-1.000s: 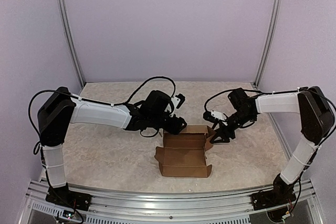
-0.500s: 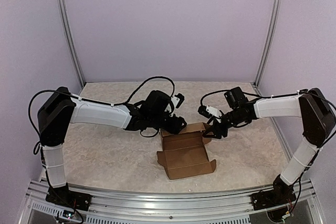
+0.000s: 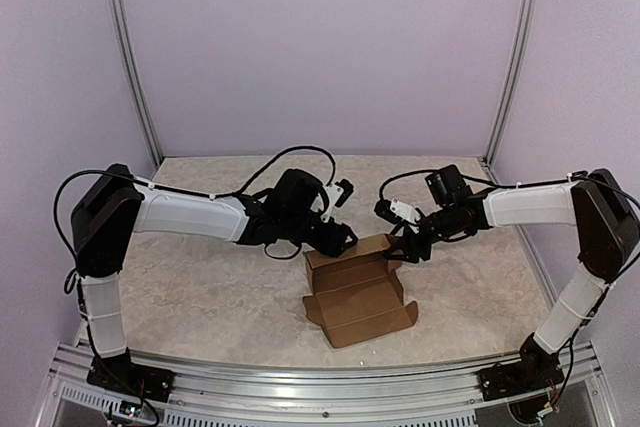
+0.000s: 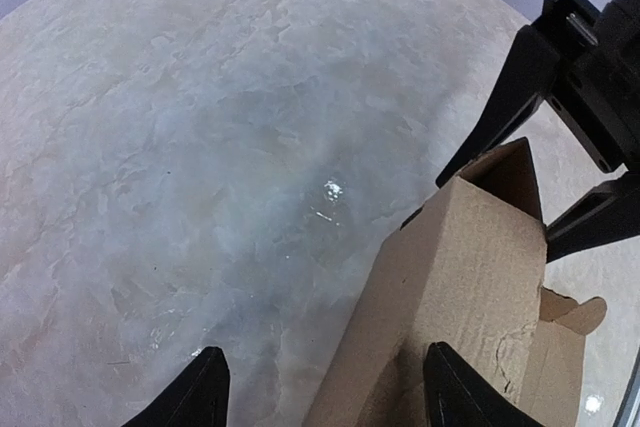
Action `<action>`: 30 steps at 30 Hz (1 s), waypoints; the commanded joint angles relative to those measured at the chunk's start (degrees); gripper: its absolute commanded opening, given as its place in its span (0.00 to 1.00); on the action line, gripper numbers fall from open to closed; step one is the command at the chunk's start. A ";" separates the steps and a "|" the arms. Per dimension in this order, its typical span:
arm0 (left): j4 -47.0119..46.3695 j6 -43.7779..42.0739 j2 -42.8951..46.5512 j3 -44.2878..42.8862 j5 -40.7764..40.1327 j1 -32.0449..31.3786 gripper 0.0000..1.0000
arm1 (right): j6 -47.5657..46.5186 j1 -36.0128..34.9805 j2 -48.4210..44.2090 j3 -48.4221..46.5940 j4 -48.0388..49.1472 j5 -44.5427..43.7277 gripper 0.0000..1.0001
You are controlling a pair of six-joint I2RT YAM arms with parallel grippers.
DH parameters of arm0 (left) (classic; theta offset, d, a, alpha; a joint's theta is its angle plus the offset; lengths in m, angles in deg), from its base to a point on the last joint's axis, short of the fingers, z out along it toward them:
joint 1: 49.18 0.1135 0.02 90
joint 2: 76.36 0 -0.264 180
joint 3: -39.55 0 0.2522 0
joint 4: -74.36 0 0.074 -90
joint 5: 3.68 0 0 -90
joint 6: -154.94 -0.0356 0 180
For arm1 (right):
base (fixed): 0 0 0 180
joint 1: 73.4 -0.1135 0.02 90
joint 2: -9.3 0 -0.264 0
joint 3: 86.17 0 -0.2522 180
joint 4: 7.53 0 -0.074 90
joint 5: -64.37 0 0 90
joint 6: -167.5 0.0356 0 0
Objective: Fold the paper box
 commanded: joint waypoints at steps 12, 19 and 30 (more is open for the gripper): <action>7.49 -3.15 -3.31 -5.90 22.14 3.90 0.66 | -1.36 -0.81 0.94 -1.30 1.70 -1.62 0.46; 10.30 -2.94 -6.96 -8.31 16.97 3.22 0.64 | -2.79 -0.76 -1.05 -1.50 -0.82 -2.32 0.50; 9.09 -1.87 -6.88 -6.44 15.76 3.88 0.63 | -13.46 8.77 -5.70 -7.33 -17.22 7.30 0.71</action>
